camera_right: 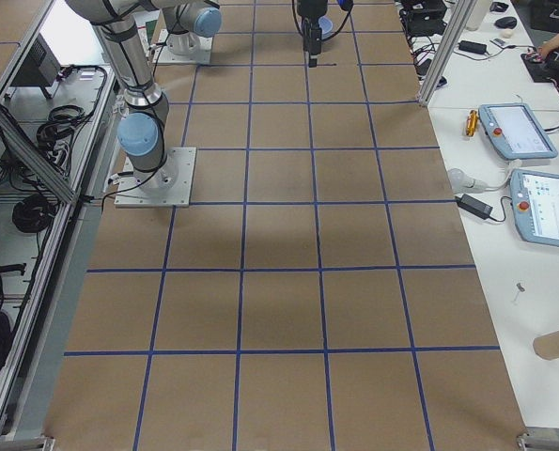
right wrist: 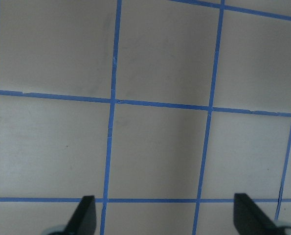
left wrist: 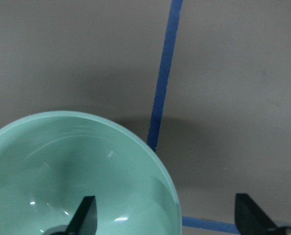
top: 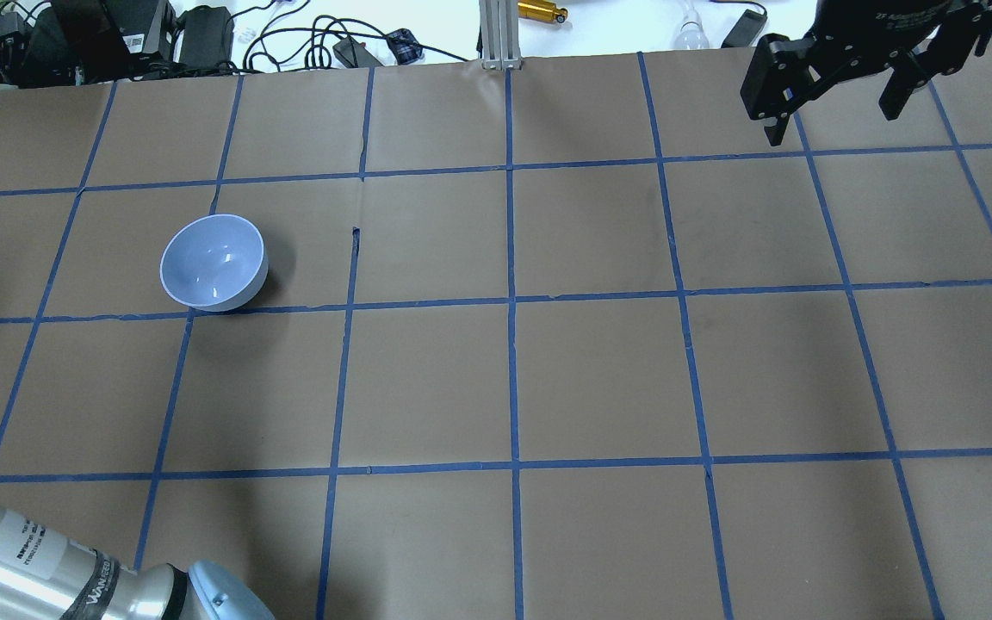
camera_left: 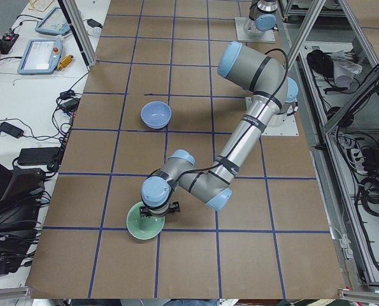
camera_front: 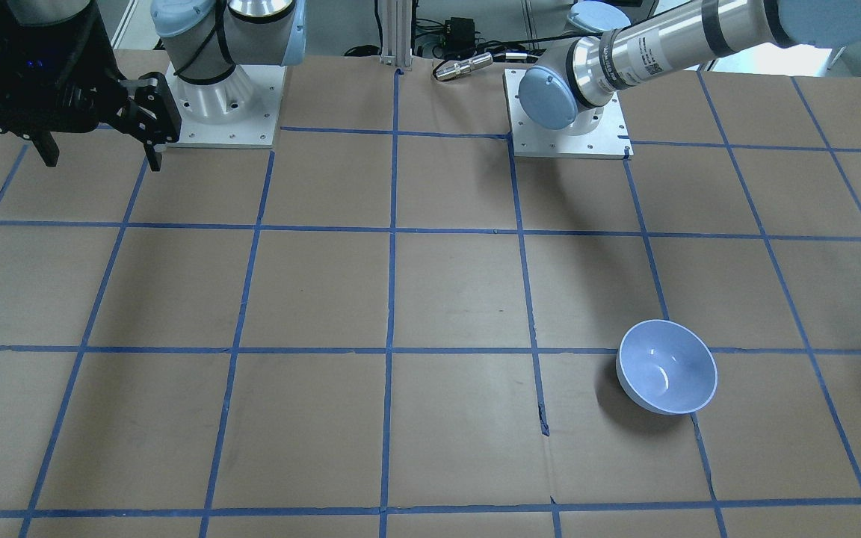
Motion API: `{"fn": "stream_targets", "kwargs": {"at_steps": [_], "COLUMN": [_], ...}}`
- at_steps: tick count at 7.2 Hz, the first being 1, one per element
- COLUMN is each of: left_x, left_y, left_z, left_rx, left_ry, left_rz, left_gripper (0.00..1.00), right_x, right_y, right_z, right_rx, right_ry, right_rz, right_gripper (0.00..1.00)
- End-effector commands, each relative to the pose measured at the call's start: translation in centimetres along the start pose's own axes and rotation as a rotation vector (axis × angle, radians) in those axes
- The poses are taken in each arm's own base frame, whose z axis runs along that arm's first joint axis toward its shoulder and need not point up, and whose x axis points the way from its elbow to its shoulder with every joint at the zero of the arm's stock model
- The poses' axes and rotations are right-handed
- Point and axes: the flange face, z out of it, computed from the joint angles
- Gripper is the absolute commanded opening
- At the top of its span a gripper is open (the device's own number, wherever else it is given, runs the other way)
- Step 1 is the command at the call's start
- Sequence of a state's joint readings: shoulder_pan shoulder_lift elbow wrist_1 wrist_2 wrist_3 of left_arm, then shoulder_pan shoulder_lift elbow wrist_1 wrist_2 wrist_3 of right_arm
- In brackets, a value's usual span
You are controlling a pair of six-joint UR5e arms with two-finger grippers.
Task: Stack green bowl on blue bowl
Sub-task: 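Lower the left gripper onto the mint-green bowl rim and grasp it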
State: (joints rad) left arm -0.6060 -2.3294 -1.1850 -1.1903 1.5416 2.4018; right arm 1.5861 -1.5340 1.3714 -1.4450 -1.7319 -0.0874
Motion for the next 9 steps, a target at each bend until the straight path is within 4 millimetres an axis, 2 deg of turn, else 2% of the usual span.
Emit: {"fn": "stream_targets", "kwargs": {"at_steps": [1,3,7,8,9], "left_x": [-0.01,0.75,0.79,0.86,0.88], "left_y": [0.61,1.57,1.53,1.49,1.48], "left_z": [0.94,0.91,1.19,1.33,0.98], "left_rx": [0.001,-0.001,-0.009,-0.008,-0.012], "left_ry": [0.005,0.007,0.000,0.004,0.002], "left_rz": [0.043,0.031,0.034,0.034,0.034], "left_gripper": [1.00,1.00,0.52,0.42,0.38], "right_x": [0.00,0.00,0.00,0.00,0.00], "right_y": [0.00,0.00,0.00,0.00,0.00], "right_z": [0.00,0.00,0.00,0.00,0.00], "right_rx": [0.000,0.000,0.000,0.000,0.000], "right_ry": [0.000,0.000,0.000,0.000,0.000], "right_rz": [0.000,0.000,0.000,0.000,0.000], "right_gripper": [1.00,1.00,1.00,1.00,1.00]}}
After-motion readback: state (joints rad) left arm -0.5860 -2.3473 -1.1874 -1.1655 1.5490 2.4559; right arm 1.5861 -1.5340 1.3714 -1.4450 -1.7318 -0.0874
